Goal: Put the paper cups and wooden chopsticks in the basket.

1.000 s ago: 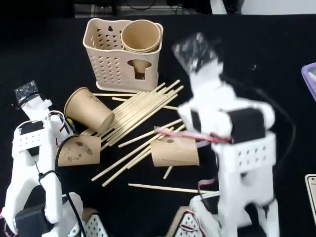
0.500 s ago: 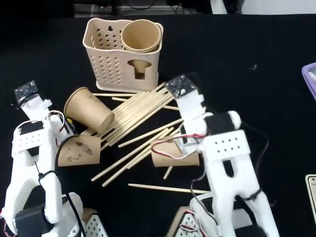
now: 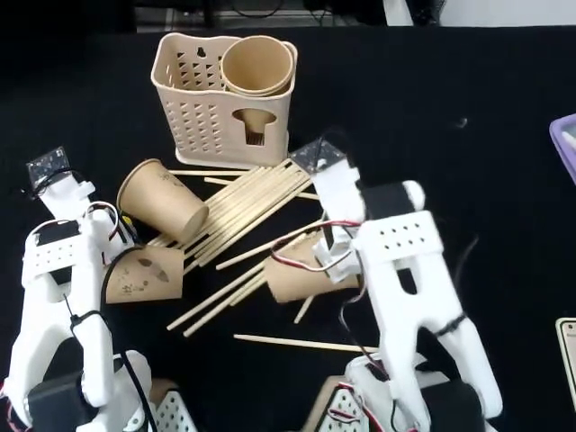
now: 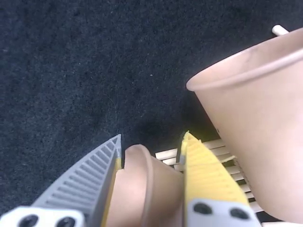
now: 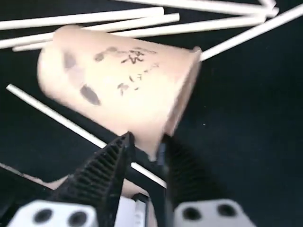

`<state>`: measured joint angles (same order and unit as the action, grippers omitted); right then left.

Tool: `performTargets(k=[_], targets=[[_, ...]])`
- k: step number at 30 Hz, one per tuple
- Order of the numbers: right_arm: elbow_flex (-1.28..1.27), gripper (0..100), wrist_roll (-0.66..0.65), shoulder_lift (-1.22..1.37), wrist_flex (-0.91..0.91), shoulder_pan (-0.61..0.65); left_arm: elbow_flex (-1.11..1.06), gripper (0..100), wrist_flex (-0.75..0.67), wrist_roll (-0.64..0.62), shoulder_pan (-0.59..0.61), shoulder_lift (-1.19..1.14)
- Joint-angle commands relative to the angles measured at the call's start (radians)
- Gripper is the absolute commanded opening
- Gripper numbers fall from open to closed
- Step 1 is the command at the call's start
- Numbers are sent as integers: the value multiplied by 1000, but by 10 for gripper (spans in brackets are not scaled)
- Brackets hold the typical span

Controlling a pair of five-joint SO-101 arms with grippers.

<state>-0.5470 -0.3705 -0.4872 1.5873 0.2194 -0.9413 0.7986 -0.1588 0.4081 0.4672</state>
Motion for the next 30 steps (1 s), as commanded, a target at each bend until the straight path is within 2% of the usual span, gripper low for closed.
performTargets(k=[1, 4, 12, 17, 23, 27, 30], targets=[[171, 11, -43, -90, 110, 6, 1, 209, -15, -3, 5, 34], [308, 11, -44, -120, 178, 6, 1, 209, -15, -3, 5, 34], [545, 11, -44, -53, 157, 14, 1, 209, -15, -3, 5, 34], [946, 11, -44, 56, 152, 40, 1, 209, -15, -3, 5, 34], [1457, 11, -44, 302, 126, 135, 1, 209, -15, -3, 5, 32], [1647, 11, -44, 535, 92, 138, 1, 209, -15, -3, 5, 32], [1748, 11, -121, 690, 87, 138, 1, 209, -15, -3, 5, 32]])
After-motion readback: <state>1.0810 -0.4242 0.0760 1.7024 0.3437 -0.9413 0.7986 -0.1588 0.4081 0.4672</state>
